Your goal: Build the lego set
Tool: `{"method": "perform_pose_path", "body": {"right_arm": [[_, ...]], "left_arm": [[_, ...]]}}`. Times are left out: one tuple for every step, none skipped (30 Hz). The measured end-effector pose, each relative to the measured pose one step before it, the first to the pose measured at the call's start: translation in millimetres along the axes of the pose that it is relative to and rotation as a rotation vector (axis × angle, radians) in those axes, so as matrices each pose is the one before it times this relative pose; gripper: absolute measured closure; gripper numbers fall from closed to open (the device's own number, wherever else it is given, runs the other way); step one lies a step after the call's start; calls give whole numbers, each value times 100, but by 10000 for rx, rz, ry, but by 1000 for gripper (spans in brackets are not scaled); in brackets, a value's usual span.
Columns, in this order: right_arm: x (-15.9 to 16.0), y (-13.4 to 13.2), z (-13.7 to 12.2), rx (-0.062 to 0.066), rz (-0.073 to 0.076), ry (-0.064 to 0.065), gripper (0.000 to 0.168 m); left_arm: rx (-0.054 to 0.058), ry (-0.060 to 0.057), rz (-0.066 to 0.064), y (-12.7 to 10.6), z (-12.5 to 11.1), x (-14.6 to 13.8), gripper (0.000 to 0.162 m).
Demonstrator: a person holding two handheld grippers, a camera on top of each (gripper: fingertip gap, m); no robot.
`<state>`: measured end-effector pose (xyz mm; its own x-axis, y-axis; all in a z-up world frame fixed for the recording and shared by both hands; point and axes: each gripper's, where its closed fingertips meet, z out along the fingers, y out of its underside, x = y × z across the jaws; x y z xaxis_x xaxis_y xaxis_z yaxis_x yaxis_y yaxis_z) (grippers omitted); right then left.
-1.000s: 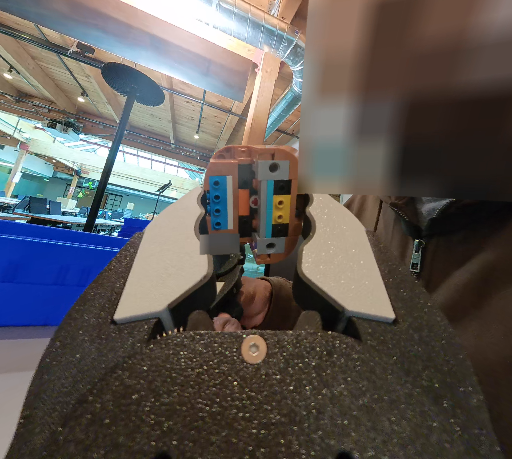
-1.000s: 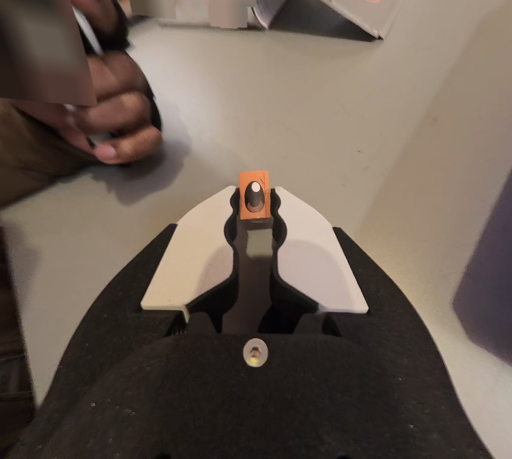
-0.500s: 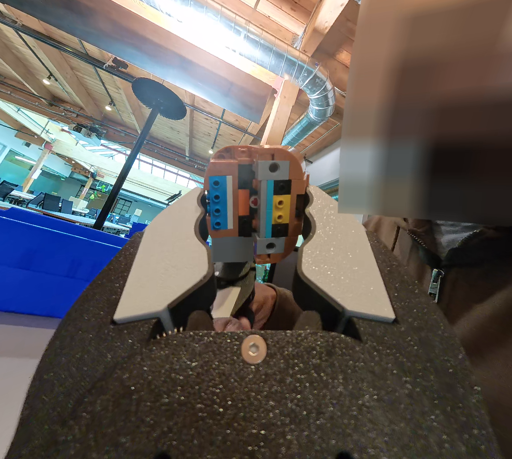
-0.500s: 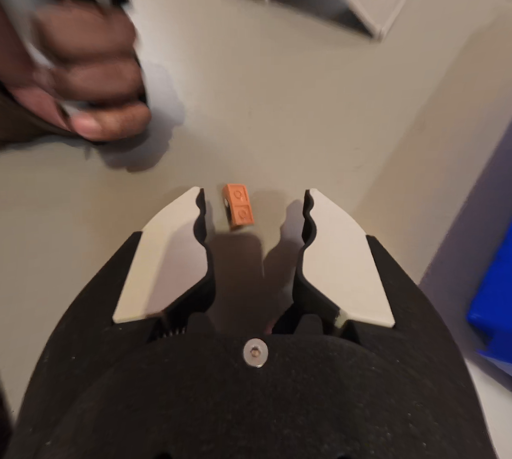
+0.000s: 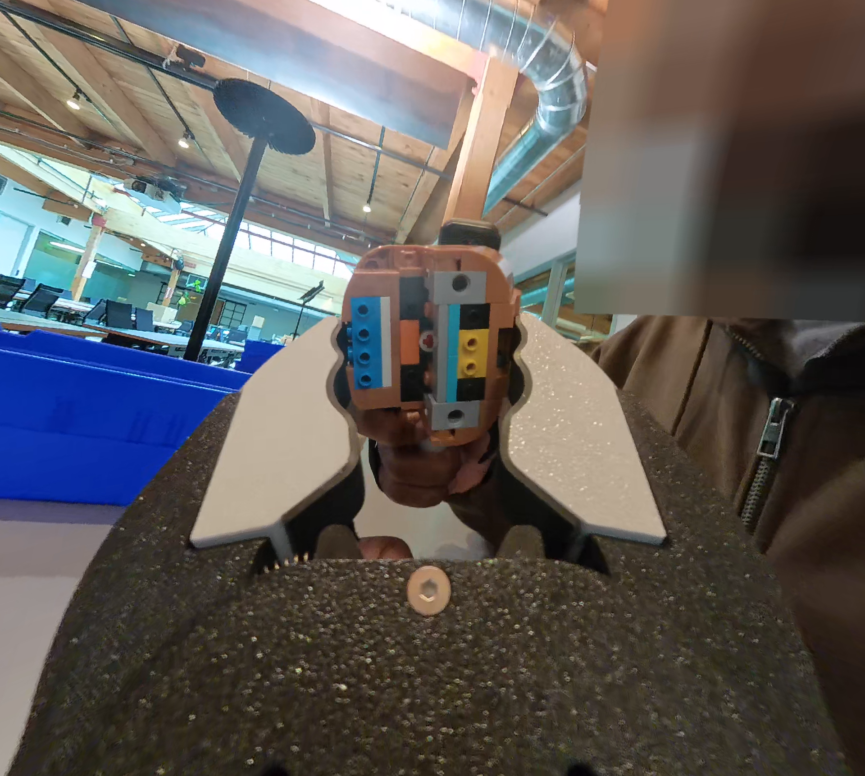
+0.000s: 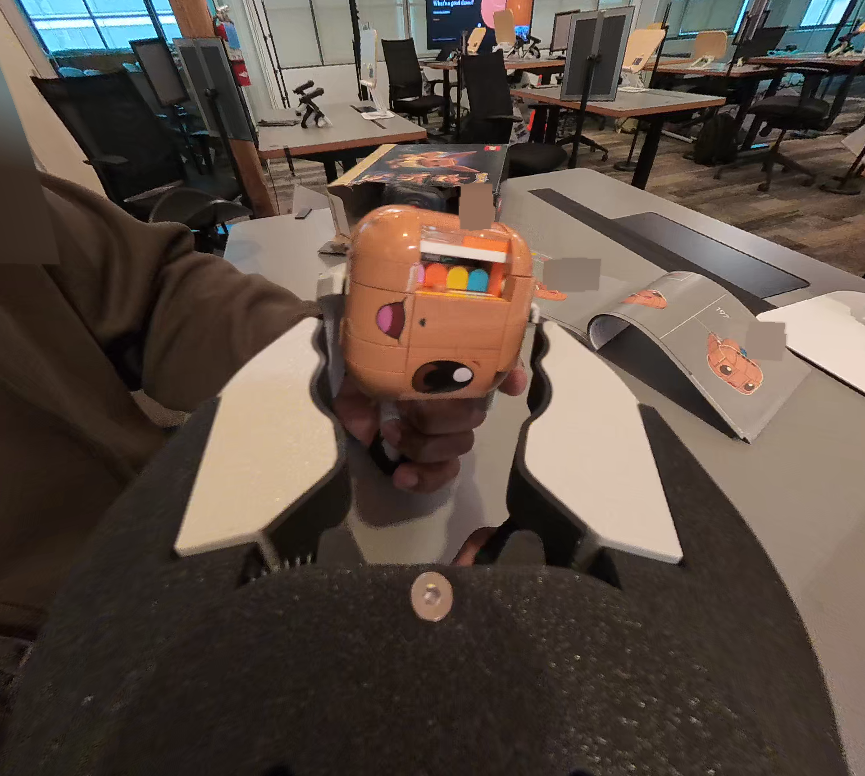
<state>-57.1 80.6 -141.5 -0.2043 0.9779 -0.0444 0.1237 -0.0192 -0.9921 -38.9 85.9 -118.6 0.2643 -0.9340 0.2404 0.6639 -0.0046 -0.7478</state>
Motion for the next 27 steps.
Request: {"method": "perform_pose_path", "body": {"right_arm": [[186, 154, -186, 19, -43, 24, 89], [136, 197, -163, -15, -69, 34, 91], [247, 207, -168, -31, -81, 144, 93], [253, 265, -132, -82, -79, 154, 95], [215, 334, -88, -135, -12, 112, 96], [163, 335, -73, -112, 44, 58, 96], [153, 333, -78, -85, 40, 35, 96], [132, 385, -47, -107, 28, 14, 96], [89, 394, -38, -116, 5, -18, 96], [58, 389, -6, -107, -57, -25, 97], [40, 407, 12, -125, -106, -22, 97], [5, 423, 37, -153, -122, -31, 97], [-26, 447, 68, -174, -105, -41, 97], [-43, 453, 82, -194, -82, -52, 97], [-64, 458, 99, -216, -90, -62, 97], [-71, 470, 116, -247, -143, -56, 98], [-90, 476, 149, -273, -175, -49, 98], [-94, 443, 175, -273, -202, -40, 98], [-117, 390, 204, -246, -203, -36, 98], [-121, 275, 194, -188, -149, -44, 98], [-131, 212, 205, -152, -88, -57, 98], [-84, 213, 202, -145, -80, -29, 98], [-33, 238, 196, -165, -112, 7, 99], [-2, 263, 177, -167, -118, 36, 99], [-6, 285, 187, -176, -115, 29, 99], [7, 302, 195, -191, -88, 37, 99], [12, 333, 212, -221, -78, 59, 99]], "left_arm": [[-191, -45, 90, 247, 70, -33, 95], [-163, -145, 32, 249, 34, -226, 95], [-131, -175, 3, 218, 19, -312, 95], [-142, -211, 20, 238, 3, -362, 95], [-170, -154, 61, 238, 21, -266, 95], [-195, -153, 137, 258, 32, -216, 95], [-242, -154, 177, 284, 28, -205, 95], [-295, -155, 183, 334, -2, -191, 94], [-332, -117, 194, 369, -20, -141, 94], [-344, -90, 216, 379, -30, -108, 94], [-393, -88, 275, 402, -68, -79, 94], [-437, -81, 337, 425, -78, -44, 94], [-453, -71, 369, 469, -111, -28, 94], [-473, -64, 335, 526, -127, -3, 94], [-460, -39, 266, 551, -183, 8, 94], [-393, 9, 154, 452, -210, 61, 94], [-422, 51, 115, 511, -234, 97, 94], [-406, 30, 113, 514, -254, 75, 95], [-365, 31, 133, 488, -255, 113, 95], [-346, 19, 152, 402, -239, 108, 94], [-336, -36, 193, 414, -222, 47, 94], [-313, -68, 183, 409, -197, 18, 94], [-299, -36, 171, 398, -204, 58, 94], [-367, -63, 192, 502, -179, 19, 94], [-429, -109, 196, 614, -160, -60, 94], [-394, -102, 139, 581, -127, -27, 94], [-370, -67, 94, 557, -103, -4, 94]]}}
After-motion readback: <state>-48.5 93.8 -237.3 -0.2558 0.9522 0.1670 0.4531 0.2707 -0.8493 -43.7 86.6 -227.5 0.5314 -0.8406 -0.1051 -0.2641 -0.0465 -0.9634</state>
